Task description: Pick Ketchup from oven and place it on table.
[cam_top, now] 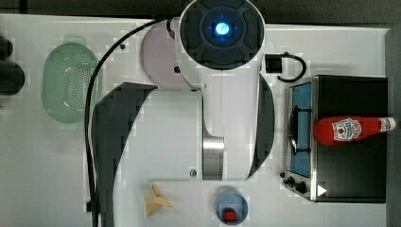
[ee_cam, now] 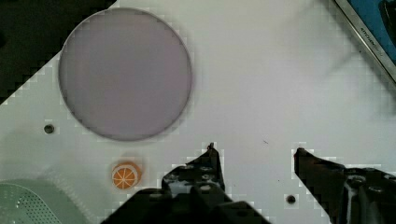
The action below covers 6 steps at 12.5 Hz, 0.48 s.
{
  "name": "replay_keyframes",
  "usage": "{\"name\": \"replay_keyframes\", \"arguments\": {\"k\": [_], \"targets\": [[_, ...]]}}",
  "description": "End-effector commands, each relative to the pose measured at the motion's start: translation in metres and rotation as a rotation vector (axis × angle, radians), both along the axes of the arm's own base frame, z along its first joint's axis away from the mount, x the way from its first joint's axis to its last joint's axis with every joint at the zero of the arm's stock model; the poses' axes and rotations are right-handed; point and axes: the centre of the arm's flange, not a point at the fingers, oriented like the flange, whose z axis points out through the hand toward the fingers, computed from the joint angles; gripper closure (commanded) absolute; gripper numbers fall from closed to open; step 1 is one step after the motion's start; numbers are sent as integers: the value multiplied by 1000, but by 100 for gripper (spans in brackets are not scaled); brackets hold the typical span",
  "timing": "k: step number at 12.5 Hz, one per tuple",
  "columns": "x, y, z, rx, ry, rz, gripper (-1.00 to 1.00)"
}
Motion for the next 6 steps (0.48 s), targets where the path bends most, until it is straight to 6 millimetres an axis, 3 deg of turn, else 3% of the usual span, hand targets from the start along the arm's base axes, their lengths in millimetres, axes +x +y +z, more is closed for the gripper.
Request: {"name": "replay_keyframes", "arguments": {"k": [1,3,6], "targets": [[-123,-36,81,16,9,-105,-58],[-123,-38,81,18,7,-110,-100],[-121,-66,80,30,-14,-162,-100]]}}
